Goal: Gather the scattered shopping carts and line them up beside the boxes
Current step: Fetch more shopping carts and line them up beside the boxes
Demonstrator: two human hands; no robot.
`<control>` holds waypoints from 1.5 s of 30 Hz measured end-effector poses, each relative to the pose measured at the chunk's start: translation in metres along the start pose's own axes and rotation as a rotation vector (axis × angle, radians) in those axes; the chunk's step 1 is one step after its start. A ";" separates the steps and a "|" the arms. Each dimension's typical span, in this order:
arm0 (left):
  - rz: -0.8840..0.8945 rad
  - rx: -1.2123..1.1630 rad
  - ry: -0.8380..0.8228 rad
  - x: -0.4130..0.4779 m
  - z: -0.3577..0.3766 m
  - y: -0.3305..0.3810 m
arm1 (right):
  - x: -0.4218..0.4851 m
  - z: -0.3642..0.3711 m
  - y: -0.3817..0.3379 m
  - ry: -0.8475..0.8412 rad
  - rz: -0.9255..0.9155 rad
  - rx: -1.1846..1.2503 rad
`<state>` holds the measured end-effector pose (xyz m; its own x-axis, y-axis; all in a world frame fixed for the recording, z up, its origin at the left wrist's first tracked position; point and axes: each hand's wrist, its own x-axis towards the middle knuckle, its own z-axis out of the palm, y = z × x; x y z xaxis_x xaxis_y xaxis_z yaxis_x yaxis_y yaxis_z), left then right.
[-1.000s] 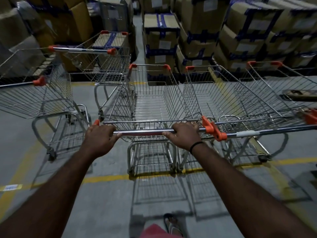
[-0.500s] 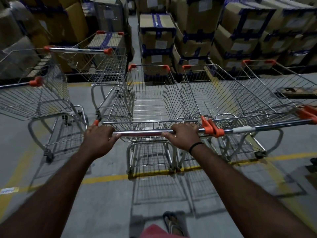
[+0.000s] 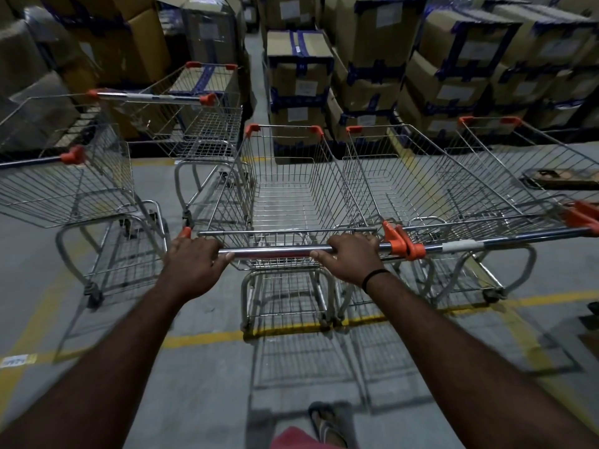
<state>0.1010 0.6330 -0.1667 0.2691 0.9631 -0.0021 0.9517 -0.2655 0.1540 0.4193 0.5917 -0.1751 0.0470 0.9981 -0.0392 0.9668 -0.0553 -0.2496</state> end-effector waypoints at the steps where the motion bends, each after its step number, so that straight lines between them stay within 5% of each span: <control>1: 0.005 0.001 -0.001 0.000 -0.001 0.001 | 0.000 0.000 0.000 -0.003 0.003 0.008; 27: 0.076 0.066 -0.017 0.008 0.008 -0.016 | 0.000 0.002 -0.004 0.012 0.022 0.014; 33: 0.071 0.025 -0.090 0.013 -0.003 -0.013 | 0.002 0.002 -0.006 0.007 0.076 -0.049; 40: 0.104 0.085 -0.284 0.034 -0.022 -0.013 | 0.030 -0.012 -0.012 -0.231 0.160 -0.050; 45: 0.085 0.029 -0.329 0.051 -0.025 -0.023 | 0.054 0.000 -0.026 -0.070 0.139 0.018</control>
<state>0.0890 0.6889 -0.1457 0.3760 0.8733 -0.3099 0.9265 -0.3494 0.1394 0.3968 0.6468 -0.1712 0.1616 0.9767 -0.1413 0.9476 -0.1936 -0.2540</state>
